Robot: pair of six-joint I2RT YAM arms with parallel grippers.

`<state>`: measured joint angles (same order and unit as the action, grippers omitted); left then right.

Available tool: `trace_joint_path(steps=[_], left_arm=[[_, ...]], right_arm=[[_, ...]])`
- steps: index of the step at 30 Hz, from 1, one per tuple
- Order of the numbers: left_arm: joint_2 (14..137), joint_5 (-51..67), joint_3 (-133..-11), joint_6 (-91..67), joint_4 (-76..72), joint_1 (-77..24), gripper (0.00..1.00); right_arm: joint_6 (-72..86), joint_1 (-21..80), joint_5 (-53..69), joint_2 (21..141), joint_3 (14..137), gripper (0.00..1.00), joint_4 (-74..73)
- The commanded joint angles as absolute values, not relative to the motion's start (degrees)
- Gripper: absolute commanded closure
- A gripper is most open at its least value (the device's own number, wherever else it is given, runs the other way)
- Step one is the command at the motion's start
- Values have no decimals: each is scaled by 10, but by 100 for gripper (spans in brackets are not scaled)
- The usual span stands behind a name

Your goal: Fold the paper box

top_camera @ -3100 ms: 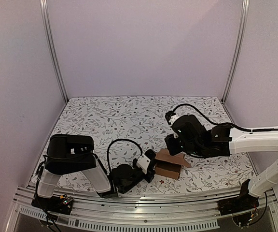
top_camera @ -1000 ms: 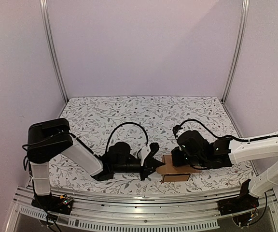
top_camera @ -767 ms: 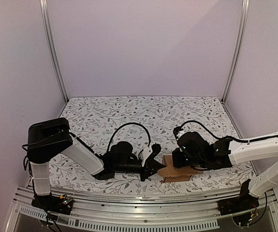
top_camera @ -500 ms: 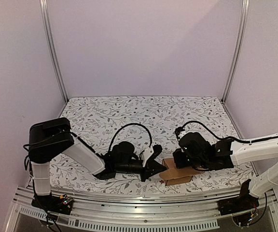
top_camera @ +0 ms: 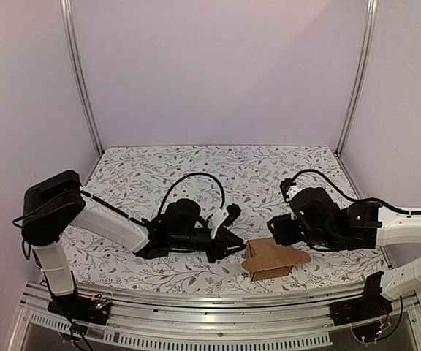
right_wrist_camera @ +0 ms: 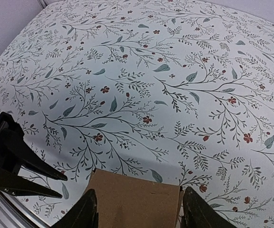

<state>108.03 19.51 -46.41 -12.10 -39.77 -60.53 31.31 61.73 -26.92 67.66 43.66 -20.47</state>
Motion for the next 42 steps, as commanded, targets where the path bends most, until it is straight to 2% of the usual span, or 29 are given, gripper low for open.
trace_joint_path(steps=[1,3,5,9,12,17,20,27,31,42], left_arm=[[1037,196,-503,-157,-257,-594,78],[1027,209,-513,-177,-234,-590,73],[1023,223,-531,-206,-205,-587,66],[1028,269,-576,-262,-132,-585,63],[1034,311,-595,-313,-105,-584,56],[1055,368,-624,-426,-52,-573,52],[1067,399,-601,-518,-115,-564,52],[1115,439,-549,-751,-390,-557,52],[1156,447,-551,-838,-493,-559,53],[1167,448,-562,-850,-480,-564,56]], right_arm=[[312,604,-264,637,445,36,-284],[324,594,-249,617,442,28,-305],[329,573,-202,599,439,28,-316],[365,524,-113,575,427,26,-332],[386,494,-48,570,419,26,-335],[408,477,15,582,412,26,-333],[411,476,29,594,411,26,-330],[418,474,38,605,391,25,-306],[427,472,49,607,380,26,-288],[450,471,100,622,356,34,-237]])
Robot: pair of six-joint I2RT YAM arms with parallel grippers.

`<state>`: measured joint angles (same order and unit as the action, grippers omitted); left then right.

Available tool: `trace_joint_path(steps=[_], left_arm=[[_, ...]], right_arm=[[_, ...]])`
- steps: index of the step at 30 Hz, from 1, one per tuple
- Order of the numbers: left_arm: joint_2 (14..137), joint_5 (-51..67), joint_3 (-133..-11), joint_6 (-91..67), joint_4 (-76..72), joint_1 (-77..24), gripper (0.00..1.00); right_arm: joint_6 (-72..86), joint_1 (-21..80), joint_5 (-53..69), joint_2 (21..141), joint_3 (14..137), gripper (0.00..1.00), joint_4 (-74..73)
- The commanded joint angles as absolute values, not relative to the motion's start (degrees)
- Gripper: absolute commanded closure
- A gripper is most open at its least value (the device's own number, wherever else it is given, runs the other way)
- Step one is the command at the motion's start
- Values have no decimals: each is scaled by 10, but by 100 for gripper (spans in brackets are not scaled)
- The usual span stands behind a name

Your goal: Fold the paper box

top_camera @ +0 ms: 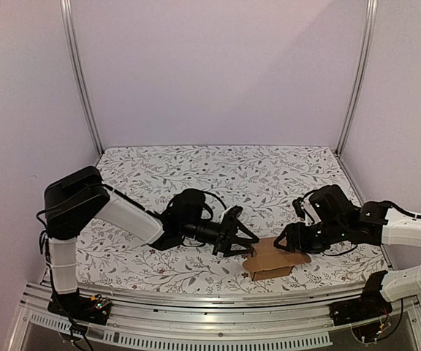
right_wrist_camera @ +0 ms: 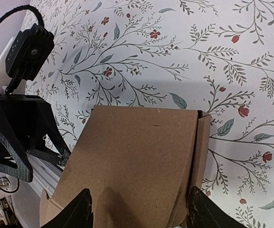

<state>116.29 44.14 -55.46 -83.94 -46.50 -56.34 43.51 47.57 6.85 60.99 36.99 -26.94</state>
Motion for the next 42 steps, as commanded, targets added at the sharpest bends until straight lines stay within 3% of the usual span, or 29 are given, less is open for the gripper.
trace_joint_path(steps=[1,12,18,24,29,42], left_arm=[[1166,446,-561,-847,-474,-564,57],[1182,441,-559,-827,-447,-565,60],[1192,444,-561,-820,-439,-566,67],[1197,443,-568,-809,-425,-566,75],[1203,446,-576,-810,-424,-567,78],[1170,416,-578,-697,-277,-551,81]], right_arm=[[452,471,106,627,356,35,-233],[465,472,126,640,338,48,-209],[469,472,122,641,332,59,-206],[468,473,122,646,330,63,-203],[464,473,113,646,331,64,-209],[410,472,32,620,379,50,-315]])
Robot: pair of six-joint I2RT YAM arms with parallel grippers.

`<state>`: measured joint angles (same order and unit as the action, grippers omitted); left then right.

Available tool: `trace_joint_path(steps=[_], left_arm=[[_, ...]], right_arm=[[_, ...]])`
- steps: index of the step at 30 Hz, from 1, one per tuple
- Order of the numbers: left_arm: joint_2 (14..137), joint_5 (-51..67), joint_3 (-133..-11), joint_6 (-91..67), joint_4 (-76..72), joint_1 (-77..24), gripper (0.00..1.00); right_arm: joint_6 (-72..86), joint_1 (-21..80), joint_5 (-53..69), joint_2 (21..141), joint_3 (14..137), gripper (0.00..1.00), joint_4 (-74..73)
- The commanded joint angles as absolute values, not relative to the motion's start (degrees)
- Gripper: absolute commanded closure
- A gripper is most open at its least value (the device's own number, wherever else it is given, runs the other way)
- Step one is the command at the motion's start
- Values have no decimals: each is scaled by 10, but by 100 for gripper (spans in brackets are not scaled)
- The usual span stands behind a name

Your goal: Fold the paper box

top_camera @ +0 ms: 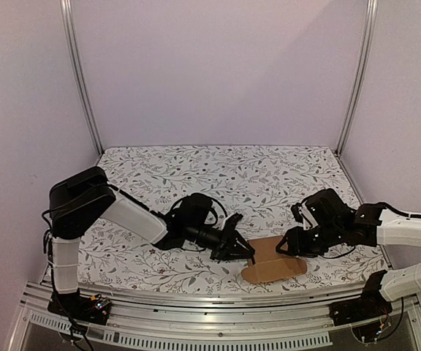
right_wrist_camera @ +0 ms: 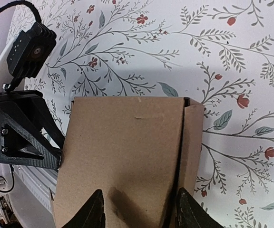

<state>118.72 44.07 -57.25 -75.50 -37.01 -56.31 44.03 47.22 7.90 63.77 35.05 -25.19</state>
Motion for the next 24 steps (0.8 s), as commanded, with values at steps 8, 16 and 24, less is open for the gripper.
trace_joint_path(steps=[8,16,24], left_arm=[[1132,395,-602,-628,-175,-544,79],[1119,391,-614,-613,-157,-544,76],[1092,360,-639,-543,-64,-544,70]], right_arm=[[385,472,-24,599,399,48,-365],[398,474,13,631,385,50,-310],[422,504,4,659,374,50,-289]])
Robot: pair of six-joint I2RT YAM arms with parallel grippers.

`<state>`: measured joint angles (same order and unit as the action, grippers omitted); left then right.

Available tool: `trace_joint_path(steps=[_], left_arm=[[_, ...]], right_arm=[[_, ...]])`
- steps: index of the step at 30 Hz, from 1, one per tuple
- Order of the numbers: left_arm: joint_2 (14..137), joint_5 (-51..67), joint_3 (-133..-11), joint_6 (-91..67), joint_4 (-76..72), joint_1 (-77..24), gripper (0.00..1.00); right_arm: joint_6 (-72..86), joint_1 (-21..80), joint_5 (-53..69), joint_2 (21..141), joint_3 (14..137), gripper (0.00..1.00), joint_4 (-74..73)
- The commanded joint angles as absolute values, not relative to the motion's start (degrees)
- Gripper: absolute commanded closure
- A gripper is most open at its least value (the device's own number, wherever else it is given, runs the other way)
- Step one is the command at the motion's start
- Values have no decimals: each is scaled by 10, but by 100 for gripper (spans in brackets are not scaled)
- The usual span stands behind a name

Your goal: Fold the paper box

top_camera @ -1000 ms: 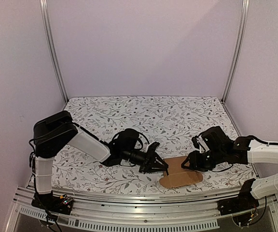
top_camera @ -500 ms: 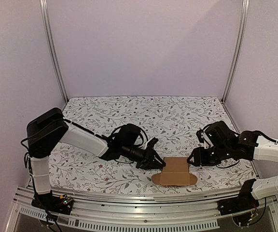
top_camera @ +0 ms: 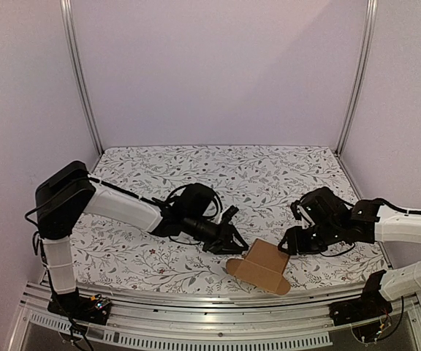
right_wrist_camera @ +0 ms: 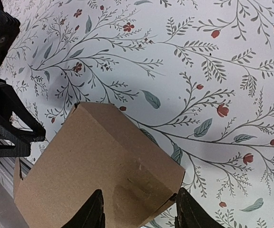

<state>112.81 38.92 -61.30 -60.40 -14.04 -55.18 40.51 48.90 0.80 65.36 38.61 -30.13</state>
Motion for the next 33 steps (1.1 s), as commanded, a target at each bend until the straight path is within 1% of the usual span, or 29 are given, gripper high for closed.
trace_joint_path(steps=[1,5,9,15,25,30,33], left_arm=[[1087,348,-646,-525,-38,-544,69],[1074,310,-663,-468,32,-545,61],[1072,294,-671,-418,55,-546,55],[1095,299,-686,-386,68,-550,51],[1129,318,-737,-361,71,-571,49],[1149,311,-743,-348,96,-581,50],[1154,287,-735,-343,115,-582,51]], right_arm=[[424,508,-7,656,373,50,-294],[450,523,-36,637,365,48,-314],[477,531,-41,608,345,47,-325],[511,539,-33,602,316,46,-304],[526,540,-25,639,299,46,-270],[535,540,-27,648,281,50,-242],[546,540,-25,655,273,53,-212]])
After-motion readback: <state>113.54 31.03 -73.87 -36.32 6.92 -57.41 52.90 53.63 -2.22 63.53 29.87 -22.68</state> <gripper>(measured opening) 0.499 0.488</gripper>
